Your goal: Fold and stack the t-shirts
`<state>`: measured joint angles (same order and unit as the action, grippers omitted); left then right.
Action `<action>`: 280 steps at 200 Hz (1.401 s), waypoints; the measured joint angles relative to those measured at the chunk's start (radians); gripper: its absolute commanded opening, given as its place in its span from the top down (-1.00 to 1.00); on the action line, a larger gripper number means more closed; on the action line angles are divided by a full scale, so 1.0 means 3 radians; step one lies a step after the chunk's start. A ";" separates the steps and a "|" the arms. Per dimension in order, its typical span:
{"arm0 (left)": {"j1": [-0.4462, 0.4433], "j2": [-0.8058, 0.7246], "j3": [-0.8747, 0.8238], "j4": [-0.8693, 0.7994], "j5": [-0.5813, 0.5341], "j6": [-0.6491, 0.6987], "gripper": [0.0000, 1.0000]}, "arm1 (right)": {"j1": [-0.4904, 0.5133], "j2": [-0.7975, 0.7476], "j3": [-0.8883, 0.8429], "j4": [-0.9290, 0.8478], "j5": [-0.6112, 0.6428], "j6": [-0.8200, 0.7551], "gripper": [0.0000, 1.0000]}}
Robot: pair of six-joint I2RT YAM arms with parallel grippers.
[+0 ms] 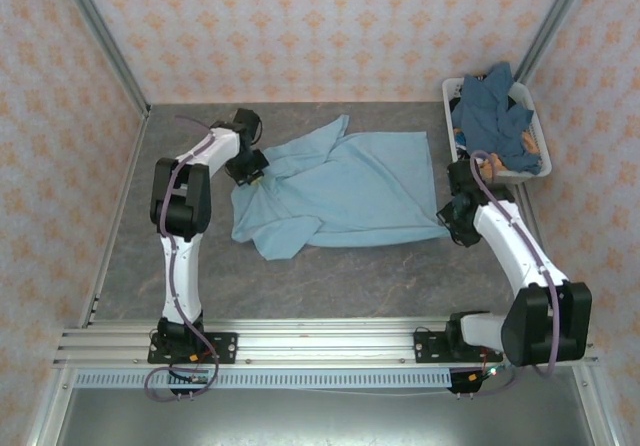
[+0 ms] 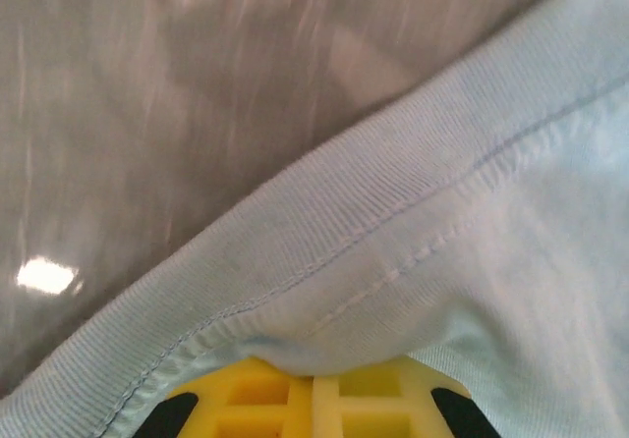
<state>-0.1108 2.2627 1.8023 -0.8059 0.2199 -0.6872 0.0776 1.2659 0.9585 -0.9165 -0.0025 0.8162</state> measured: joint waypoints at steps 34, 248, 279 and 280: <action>0.0088 0.0141 0.0374 0.0072 -0.0206 0.0221 0.15 | 0.0000 0.0207 0.0130 0.0136 -0.0177 -0.0117 1.00; -0.1114 -0.1275 -0.1938 0.0019 -0.0132 -0.0148 -0.10 | 0.0000 0.0181 -0.0122 0.0242 -0.0546 -0.0259 1.00; -0.1166 -0.1249 -0.1869 0.0134 -0.0285 -0.0132 1.00 | 0.0000 0.0140 -0.0172 0.0240 -0.0543 -0.0259 1.00; -0.1166 -0.1249 -0.1871 0.0135 -0.0291 -0.0128 1.00 | 0.0000 0.0140 -0.0172 0.0240 -0.0543 -0.0259 1.00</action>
<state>-0.4606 1.8881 1.2411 -0.7654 0.1326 -0.7258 0.0776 1.3079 0.9070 -0.8444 -0.1654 0.7383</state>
